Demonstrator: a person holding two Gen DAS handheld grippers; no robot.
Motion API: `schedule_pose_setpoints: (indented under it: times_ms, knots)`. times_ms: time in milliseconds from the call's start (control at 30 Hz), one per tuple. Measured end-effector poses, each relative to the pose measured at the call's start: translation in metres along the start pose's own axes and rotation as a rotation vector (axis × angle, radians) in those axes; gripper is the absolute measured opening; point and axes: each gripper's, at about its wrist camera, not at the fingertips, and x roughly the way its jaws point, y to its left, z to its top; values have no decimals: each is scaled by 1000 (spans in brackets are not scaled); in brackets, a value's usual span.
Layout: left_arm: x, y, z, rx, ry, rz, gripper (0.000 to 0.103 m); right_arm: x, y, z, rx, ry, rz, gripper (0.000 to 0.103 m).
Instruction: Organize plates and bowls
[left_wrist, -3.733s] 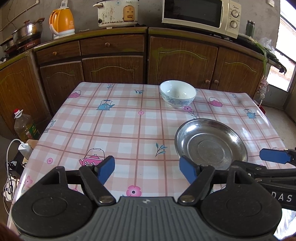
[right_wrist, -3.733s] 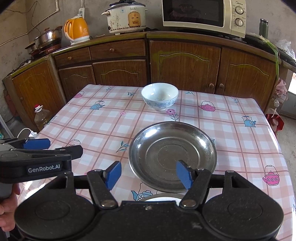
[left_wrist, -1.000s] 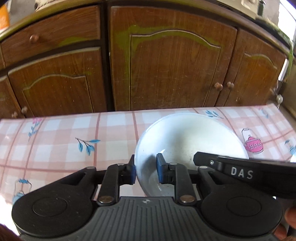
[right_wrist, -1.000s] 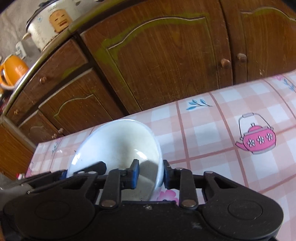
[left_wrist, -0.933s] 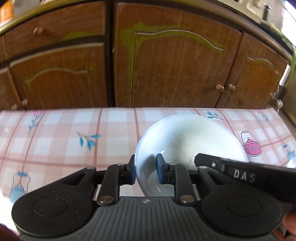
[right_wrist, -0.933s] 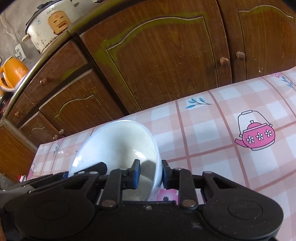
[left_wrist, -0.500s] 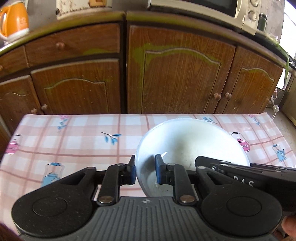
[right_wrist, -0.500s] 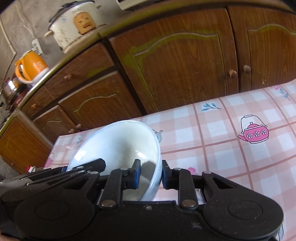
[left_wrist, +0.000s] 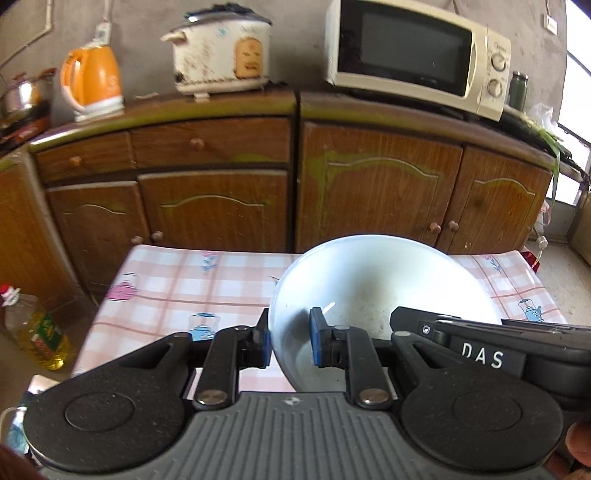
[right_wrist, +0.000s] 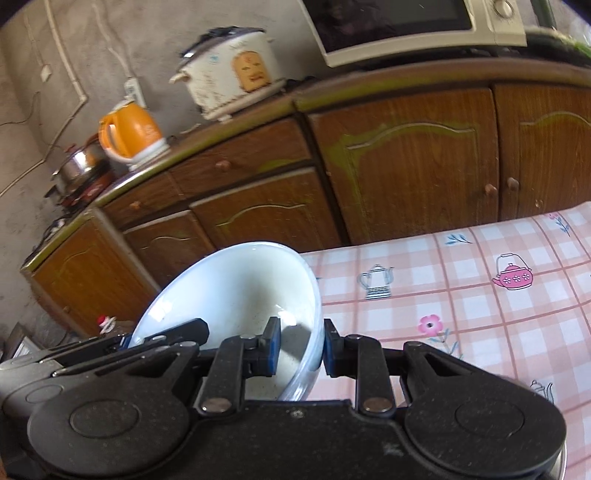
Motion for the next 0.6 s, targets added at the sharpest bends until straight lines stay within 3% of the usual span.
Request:
schedule_pose_setpoints:
  times_ms: [300, 600]
  knots:
    - [-61, 14, -14, -2, -42, 45, 19, -47, 43, -18, -37, -20, 22, 30]
    - [-97, 17, -31, -9, -72, 56, 19, -83, 63, -39, -60, -35, 29, 30]
